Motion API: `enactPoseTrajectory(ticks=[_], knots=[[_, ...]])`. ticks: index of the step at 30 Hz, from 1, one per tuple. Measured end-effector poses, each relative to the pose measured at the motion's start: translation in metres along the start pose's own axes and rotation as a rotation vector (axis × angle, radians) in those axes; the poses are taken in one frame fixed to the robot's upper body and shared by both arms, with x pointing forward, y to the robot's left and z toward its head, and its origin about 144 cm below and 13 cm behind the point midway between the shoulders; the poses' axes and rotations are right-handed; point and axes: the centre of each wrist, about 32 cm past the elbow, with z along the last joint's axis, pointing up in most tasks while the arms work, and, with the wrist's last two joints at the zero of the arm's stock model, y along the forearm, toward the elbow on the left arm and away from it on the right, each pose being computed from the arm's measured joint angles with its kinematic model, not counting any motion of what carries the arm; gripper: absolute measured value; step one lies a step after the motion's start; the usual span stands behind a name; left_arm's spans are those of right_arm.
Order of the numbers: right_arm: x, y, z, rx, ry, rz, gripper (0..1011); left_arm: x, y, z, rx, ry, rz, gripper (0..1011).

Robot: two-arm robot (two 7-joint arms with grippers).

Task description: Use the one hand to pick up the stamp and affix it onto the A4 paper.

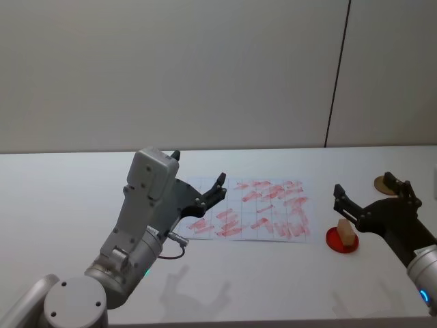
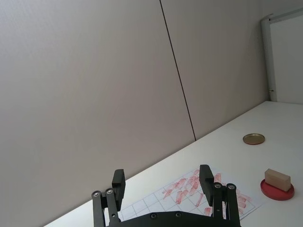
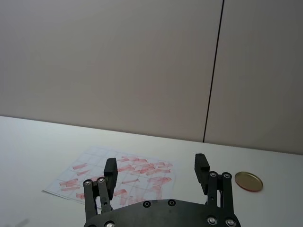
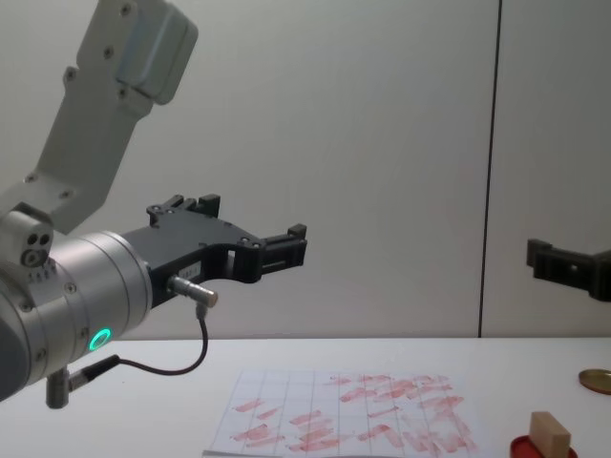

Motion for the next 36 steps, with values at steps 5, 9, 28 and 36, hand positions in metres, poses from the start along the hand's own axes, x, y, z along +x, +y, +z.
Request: enactPoseTrajectory(ticks=[5,9,28,36], knots=[[-0.002,0.002,0.001,-0.032,0.005,-0.036,1001,0.000,0.000,0.000,0.000,0.000,0.000,993],[-0.001,0.006,0.000,-0.074,0.013,-0.073,1001,0.000,0.000,0.000,0.000,0.000,0.000,993],[0.016,0.040,-0.017,-0.224,0.056,-0.159,1001,0.000,0.000,0.000,0.000,0.000,0.000,993],[0.020,0.055,-0.026,-0.282,0.067,-0.168,1001,0.000,0.000,0.000,0.000,0.000,0.000,993]])
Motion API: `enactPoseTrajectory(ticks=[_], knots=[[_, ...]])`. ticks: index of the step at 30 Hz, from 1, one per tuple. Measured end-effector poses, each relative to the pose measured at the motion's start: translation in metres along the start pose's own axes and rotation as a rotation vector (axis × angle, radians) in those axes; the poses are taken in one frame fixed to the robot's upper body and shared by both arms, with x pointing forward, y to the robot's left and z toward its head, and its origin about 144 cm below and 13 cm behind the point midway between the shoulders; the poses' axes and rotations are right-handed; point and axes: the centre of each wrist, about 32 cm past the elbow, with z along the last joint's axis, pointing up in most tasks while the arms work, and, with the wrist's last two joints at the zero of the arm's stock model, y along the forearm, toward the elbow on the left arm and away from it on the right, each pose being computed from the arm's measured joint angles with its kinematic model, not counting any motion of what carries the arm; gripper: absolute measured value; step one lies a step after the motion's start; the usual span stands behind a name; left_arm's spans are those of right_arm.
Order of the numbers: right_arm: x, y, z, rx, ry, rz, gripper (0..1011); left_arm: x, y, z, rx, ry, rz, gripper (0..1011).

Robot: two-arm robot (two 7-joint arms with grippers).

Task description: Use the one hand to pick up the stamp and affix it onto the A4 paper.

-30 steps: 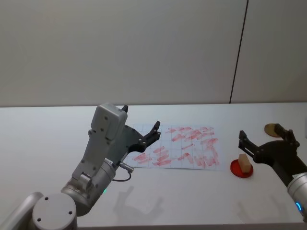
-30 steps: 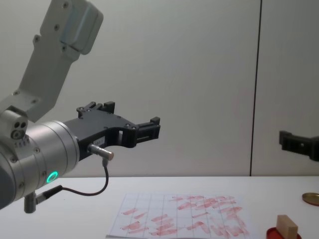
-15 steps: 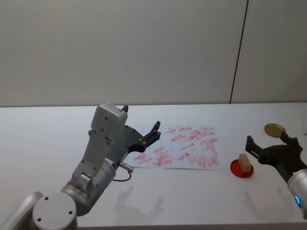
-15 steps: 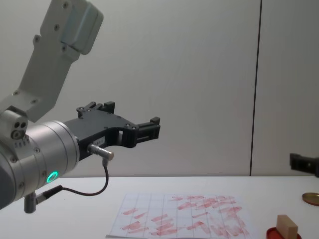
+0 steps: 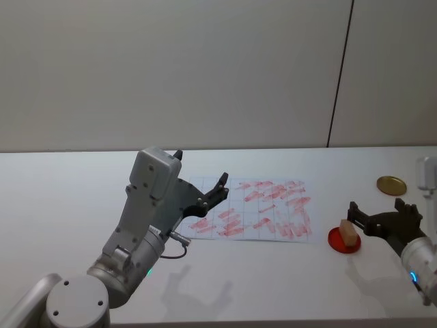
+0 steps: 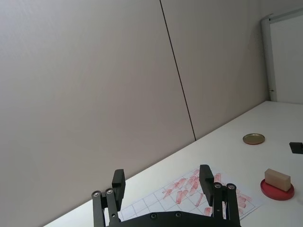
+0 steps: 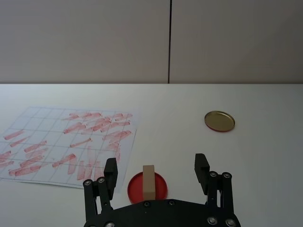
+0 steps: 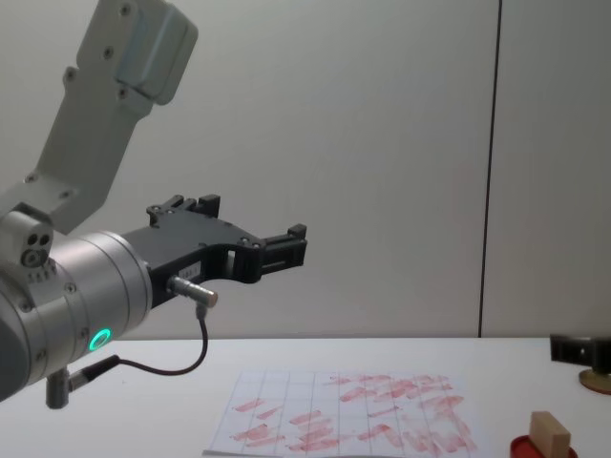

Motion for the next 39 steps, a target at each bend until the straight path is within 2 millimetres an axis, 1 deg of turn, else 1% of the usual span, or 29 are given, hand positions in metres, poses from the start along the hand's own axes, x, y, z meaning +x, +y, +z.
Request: enactPoseTrajectory(ticks=[4,14,23,39], knots=[[0.001,0.011,-0.002,-0.030,0.003,-0.005,1001,0.000,0.000,0.000,0.000,0.000,0.000,993],[0.003,0.031,-0.009,-0.084,0.012,-0.010,1001,0.000,0.000,0.000,0.000,0.000,0.000,993],[-0.001,0.050,-0.017,-0.136,0.019,-0.006,1001,0.000,0.000,0.000,0.000,0.000,0.000,993],[-0.008,0.068,-0.026,-0.187,0.014,-0.003,1001,0.000,0.000,0.000,0.000,0.000,0.000,993]])
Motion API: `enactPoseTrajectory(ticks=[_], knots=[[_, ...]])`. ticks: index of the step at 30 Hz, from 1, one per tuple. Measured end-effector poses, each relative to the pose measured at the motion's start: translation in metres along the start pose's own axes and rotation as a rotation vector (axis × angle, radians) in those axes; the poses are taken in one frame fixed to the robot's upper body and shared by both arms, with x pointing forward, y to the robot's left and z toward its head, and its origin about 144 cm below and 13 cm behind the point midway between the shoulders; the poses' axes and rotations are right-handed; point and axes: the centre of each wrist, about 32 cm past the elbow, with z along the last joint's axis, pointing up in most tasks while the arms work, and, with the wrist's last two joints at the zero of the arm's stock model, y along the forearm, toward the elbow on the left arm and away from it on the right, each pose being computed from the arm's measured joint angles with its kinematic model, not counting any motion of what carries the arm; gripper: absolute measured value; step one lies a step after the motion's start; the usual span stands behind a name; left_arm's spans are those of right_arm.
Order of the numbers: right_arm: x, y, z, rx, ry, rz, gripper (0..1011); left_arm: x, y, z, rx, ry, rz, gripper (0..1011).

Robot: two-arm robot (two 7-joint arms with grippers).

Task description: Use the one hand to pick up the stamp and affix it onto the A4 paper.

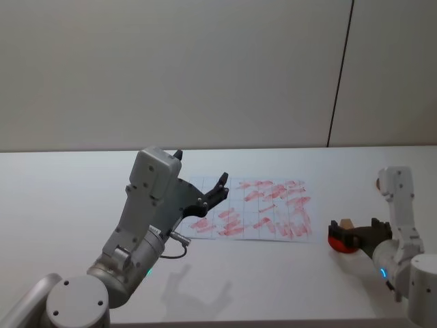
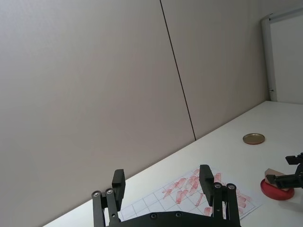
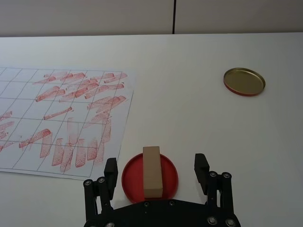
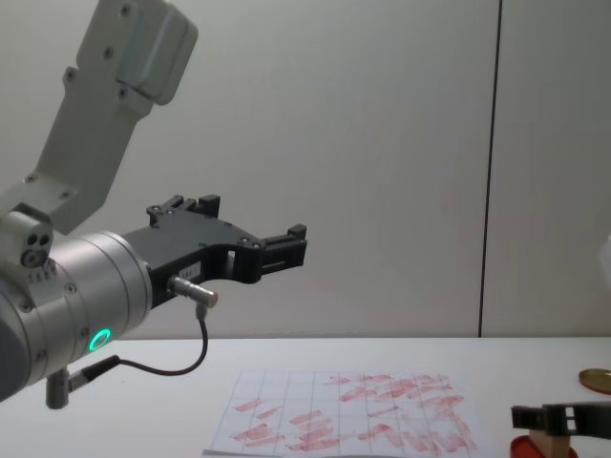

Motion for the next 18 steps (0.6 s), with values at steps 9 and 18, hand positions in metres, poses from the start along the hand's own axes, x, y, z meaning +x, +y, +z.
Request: enactPoseTrajectory(ticks=[9,18], knots=[[-0.004,0.007,-0.001,-0.011,-0.006,-0.001,812,0.000,0.000,0.000,0.000,0.000,0.000,993],[-0.007,0.012,-0.001,-0.022,-0.013,-0.017,535,0.000,0.000,0.000,0.000,0.000,0.000,993]])
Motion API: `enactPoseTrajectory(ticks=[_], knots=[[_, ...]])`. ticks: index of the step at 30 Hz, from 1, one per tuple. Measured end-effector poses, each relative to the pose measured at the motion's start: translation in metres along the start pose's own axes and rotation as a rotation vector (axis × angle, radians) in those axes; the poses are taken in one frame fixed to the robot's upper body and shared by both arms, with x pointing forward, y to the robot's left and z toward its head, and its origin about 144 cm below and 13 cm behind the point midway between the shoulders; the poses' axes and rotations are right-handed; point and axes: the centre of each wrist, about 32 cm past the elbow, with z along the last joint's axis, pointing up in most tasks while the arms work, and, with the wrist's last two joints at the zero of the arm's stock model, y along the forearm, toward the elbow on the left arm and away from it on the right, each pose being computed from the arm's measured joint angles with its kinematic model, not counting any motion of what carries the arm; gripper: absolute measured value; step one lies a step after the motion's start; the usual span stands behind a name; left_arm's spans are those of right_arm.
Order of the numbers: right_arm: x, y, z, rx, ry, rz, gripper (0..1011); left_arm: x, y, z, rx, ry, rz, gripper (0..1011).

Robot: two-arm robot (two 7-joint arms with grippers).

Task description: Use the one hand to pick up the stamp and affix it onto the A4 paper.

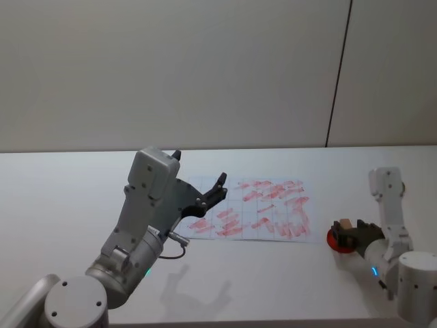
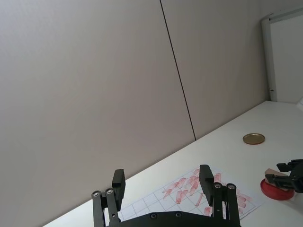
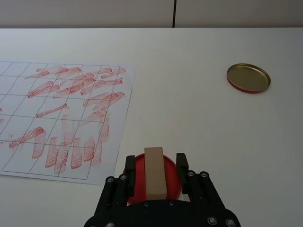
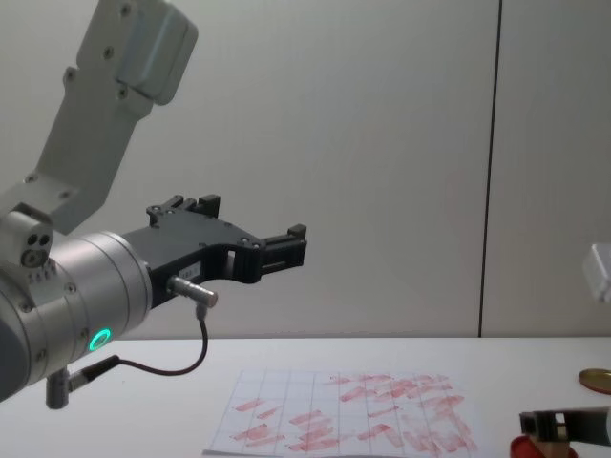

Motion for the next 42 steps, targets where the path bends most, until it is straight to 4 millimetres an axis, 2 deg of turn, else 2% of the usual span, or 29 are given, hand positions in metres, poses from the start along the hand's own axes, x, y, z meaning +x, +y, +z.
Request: enactPoseTrajectory(ticks=[8,11,42], knots=[[-0.002,0.004,0.000,-0.011,-0.005,-0.014,284,0.000,0.000,0.000,0.000,0.000,0.000,993],[-0.003,0.005,0.000,-0.015,-0.006,-0.019,223,0.000,0.000,0.000,0.000,0.000,0.000,993],[-0.008,0.013,0.002,-0.065,-0.007,-0.056,223,0.000,0.000,0.000,0.000,0.000,0.000,993]])
